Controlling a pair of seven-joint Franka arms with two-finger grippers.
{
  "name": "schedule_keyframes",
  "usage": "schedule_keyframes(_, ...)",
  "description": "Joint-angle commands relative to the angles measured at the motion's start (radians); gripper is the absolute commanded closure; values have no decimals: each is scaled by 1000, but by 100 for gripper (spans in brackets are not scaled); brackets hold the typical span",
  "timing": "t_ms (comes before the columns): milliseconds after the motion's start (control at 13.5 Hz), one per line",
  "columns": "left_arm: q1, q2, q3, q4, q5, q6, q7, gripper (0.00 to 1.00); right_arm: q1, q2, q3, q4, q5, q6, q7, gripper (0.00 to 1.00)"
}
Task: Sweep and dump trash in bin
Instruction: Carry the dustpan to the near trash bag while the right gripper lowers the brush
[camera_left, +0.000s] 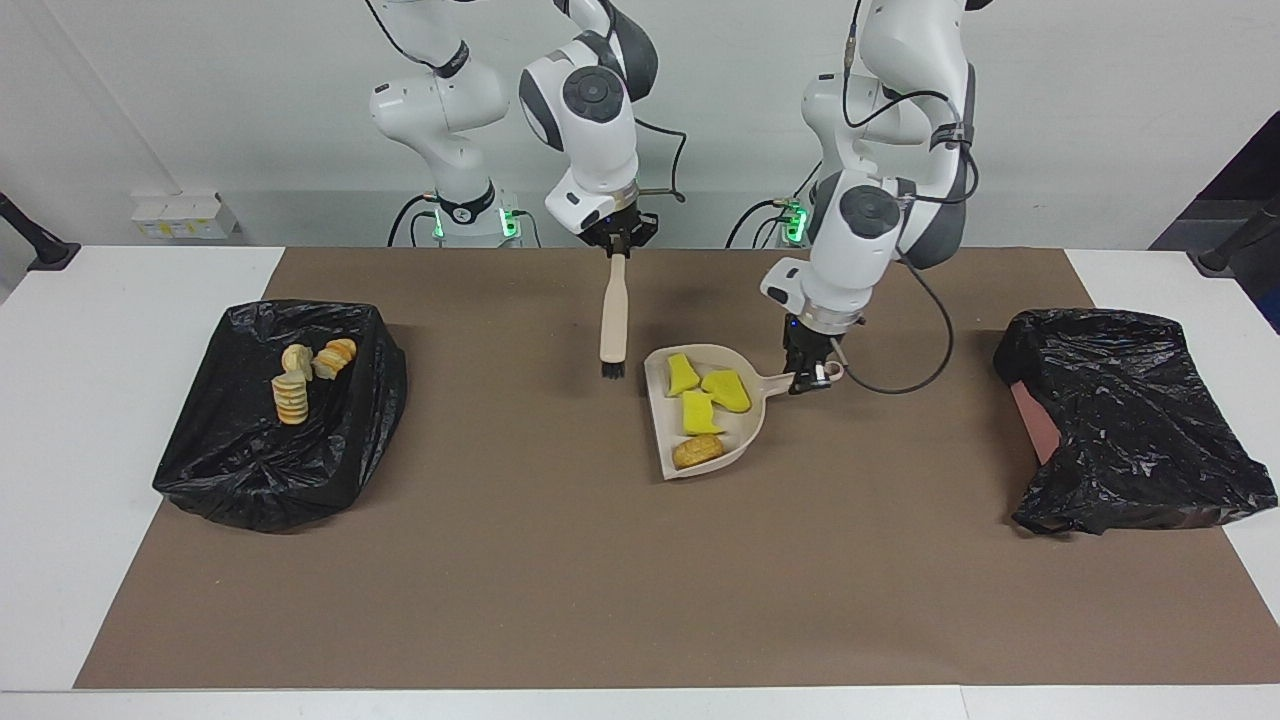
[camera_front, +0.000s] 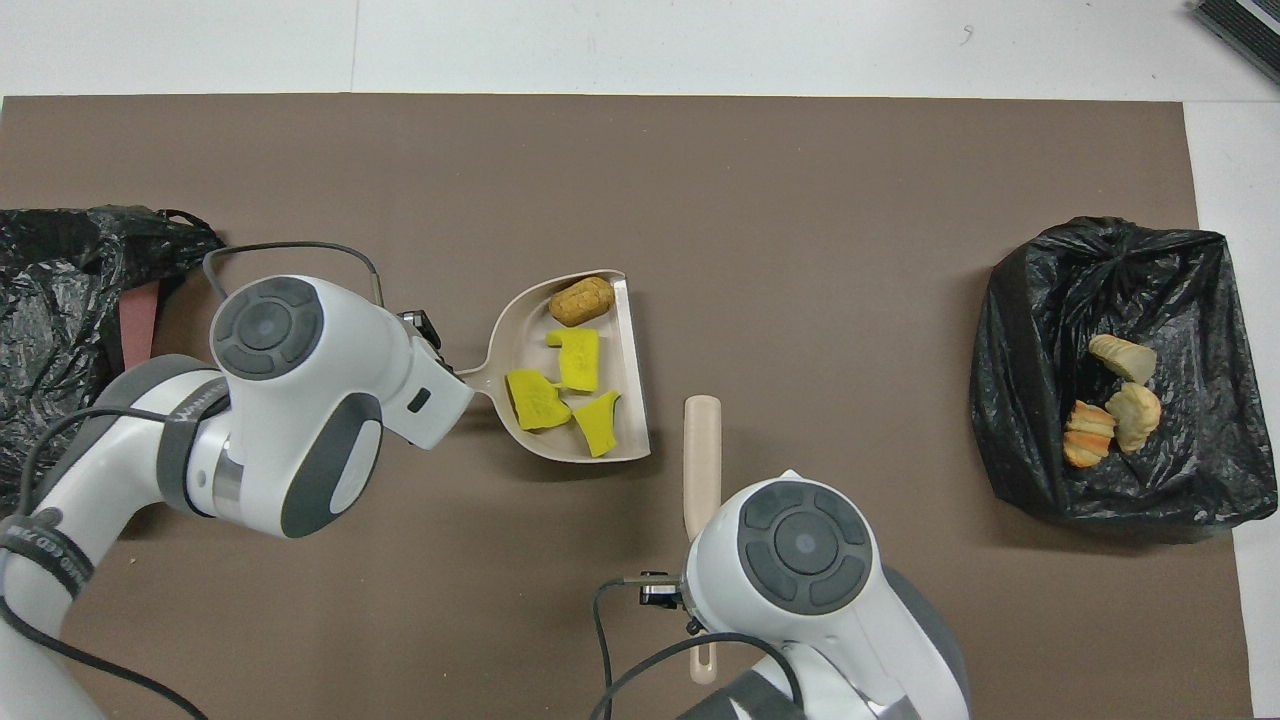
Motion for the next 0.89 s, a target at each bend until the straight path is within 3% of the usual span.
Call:
schedule_keyframes(0,84,9,-8,89,-60,-70,83,100,47,-11,5,-64,-7,20,15,100)
schedule_keyframes(446,264,9,-7,296,-105,-306,195,100,194,104,5,-135,65,247,103,100)
schedule_keyframes(818,449,-1,4,339,-116,-421,477,100,233,81,5,-201,62,310,96,99)
